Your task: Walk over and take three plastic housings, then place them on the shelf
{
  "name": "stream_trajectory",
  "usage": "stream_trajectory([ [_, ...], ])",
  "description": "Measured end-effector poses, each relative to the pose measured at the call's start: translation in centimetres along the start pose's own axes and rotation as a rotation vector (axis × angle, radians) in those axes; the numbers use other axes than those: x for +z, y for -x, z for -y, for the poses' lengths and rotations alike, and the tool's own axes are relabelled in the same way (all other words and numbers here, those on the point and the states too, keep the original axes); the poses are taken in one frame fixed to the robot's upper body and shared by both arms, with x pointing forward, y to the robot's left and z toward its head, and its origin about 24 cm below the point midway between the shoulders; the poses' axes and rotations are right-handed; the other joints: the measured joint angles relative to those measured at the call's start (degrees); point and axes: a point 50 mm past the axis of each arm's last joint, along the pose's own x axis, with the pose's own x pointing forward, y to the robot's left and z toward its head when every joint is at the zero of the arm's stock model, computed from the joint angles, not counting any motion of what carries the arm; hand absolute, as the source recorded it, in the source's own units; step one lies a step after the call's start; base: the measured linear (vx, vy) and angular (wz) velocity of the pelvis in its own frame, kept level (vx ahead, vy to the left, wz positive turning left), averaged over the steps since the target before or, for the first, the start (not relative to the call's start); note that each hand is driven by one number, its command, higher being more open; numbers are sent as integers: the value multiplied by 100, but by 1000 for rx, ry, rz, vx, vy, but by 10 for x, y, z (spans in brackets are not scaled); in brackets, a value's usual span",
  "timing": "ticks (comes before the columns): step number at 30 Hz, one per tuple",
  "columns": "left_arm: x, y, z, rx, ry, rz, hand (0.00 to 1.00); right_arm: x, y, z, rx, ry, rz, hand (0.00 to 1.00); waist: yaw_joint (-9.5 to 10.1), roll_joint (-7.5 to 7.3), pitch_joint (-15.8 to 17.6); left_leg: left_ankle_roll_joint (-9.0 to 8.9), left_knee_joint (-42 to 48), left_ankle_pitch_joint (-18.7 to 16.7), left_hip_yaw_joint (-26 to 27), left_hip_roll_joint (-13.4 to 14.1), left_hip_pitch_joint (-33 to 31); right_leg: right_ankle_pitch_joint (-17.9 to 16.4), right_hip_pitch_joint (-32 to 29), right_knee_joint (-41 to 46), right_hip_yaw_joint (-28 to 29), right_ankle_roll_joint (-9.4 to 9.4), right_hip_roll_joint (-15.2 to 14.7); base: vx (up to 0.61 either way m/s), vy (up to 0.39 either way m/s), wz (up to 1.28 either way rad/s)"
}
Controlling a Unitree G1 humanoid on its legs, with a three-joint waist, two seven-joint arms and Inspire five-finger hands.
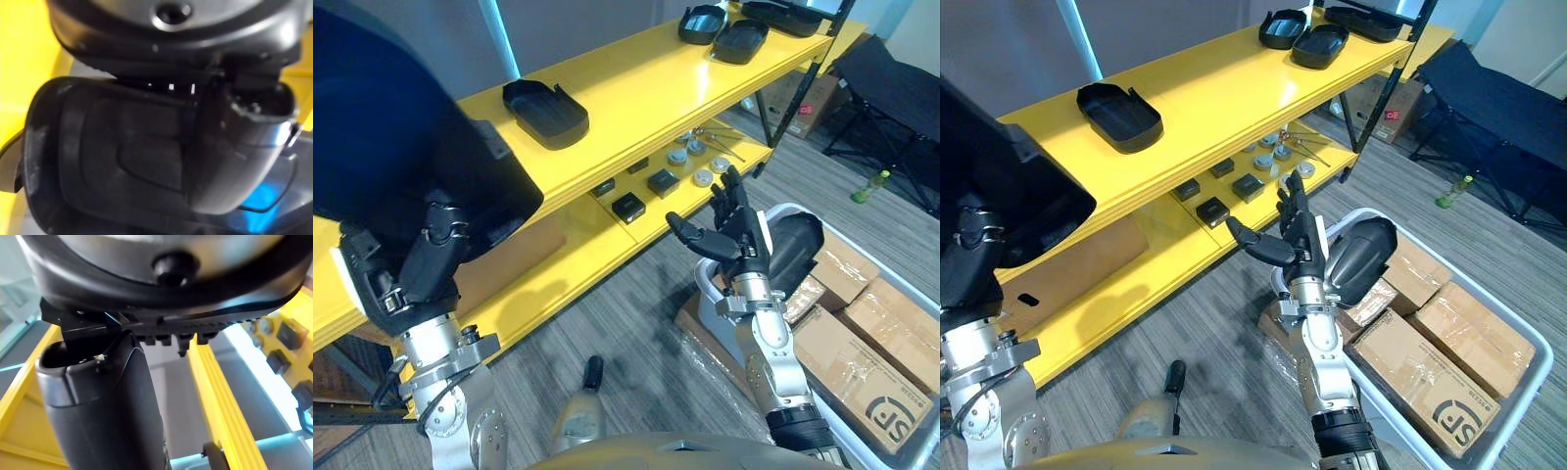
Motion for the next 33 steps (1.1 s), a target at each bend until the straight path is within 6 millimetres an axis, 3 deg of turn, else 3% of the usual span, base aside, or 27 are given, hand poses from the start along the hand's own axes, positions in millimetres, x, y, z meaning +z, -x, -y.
stream_trajectory([
  [2, -9, -3, 5, -53, 44, -26, 0, 5, 3, 3, -25, 54, 32, 100, -112, -26, 17, -47, -8, 94, -199, -121, -22, -154, -25, 165, 479, -37, 10, -32, -32, 56],
  [7, -23, -2, 15, -131, 101, -75, 0, 25, -2, 24, -85, 108, 139, 100, -162, 16, 65, -8, -8, 265, -190, -68, -45, -254, 35, 137, 575, 257, 127, -83, -41, 15],
  [9, -23, -2, 15, -130, 102, -74, 0, 29, -2, 30, -77, 120, 152, 100, -165, 82, 104, 26, -8, 244, -163, 45, -49, -250, 37, 61, 625, 261, 252, -122, -36, -7],
  [11, -23, -2, 15, -121, 112, -76, 0, 31, 1, 32, -61, 113, 159, 100, -302, 134, 134, 42, 35, 233, -142, 107, -104, -251, 30, 62, 644, 261, 337, -104, -23, 6],
  [18, -23, 0, 13, -102, 111, -77, 0, 26, 8, 32, 23, 48, 130, 100, -278, 183, 150, 48, 68, 223, -19, 103, -102, -262, 6, 129, 715, 254, 309, -15, 0, 0],
  [24, -25, 2, 8, -24, 111, -75, 0, 30, -6, 6, 136, 20, 160, 100, -247, 341, 360, 60, 1125, -375, 149, 8, -523, -610, -255, 823, 823, 231, 21, -30, 11, -3],
  [25, -26, 2, 8, -25, 101, -79, 0, 29, -8, 1, 147, 15, 160, 100, -234, 268, 432, 119, 1656, -593, 298, 6, -679, -696, -217, 920, 797, 239, -88, 9, 42, 6],
  [26, -26, 2, 8, -32, 92, -79, 0, 29, -8, -2, 154, 12, 159, 100, -176, 310, 477, 121, 2398, -982, 404, 12, -879, -763, -73, 952, 781, 273, -126, 34, 60, 3],
  [28, -24, 1, 8, -43, 88, -71, 0, 28, -7, -5, 148, 2, 156, 100, -81, 256, 461, 170, 3030, -1488, 488, -67, -1014, -847, 151, 881, 728, 273, -256, 120, 148, 2],
  [29, -22, 0, 8, -50, 84, -63, 0, 29, -7, -6, 138, -5, 161, 100, -17, 148, 452, 316, 3418, -1775, 631, -194, -1051, -840, 358, 723, 655, 243, -382, 188, 205, 6],
  [30, -21, -1, 9, -56, 84, -58, 0, 29, -7, -5, 130, -5, 162, 100, -20, 161, 440, 339, 3559, -1990, 674, -227, -1055, -730, 442, 863, 693, 147, -384, 263, 230, 36],
  [31, -21, -3, 9, -67, 83, -51, 0, 28, -6, -4, 114, -6, 158, 100, -53, 169, 411, 330, 3731, -2221, 591, -336, -1097, -455, 120, 1697, 944, -178, -541, 258, 248, 53],
  [32, -20, -5, 7, -65, 73, -43, 0, 28, -7, -4, 112, -8, 160, 100, -51, 111, 412, 388, 3662, -2300, 542, -408, -1053, 201, -445, 2595, 1257, -561, -681, 258, 276, 55],
  [33, -19, -5, 5, -61, 62, -39, 0, 29, -8, -6, 117, -10, 164, 100, -42, 76, 426, 406, 3549, -2311, 511, -444, -968, 622, -670, 2900, 1420, -657, -704, 327, 292, 34],
])
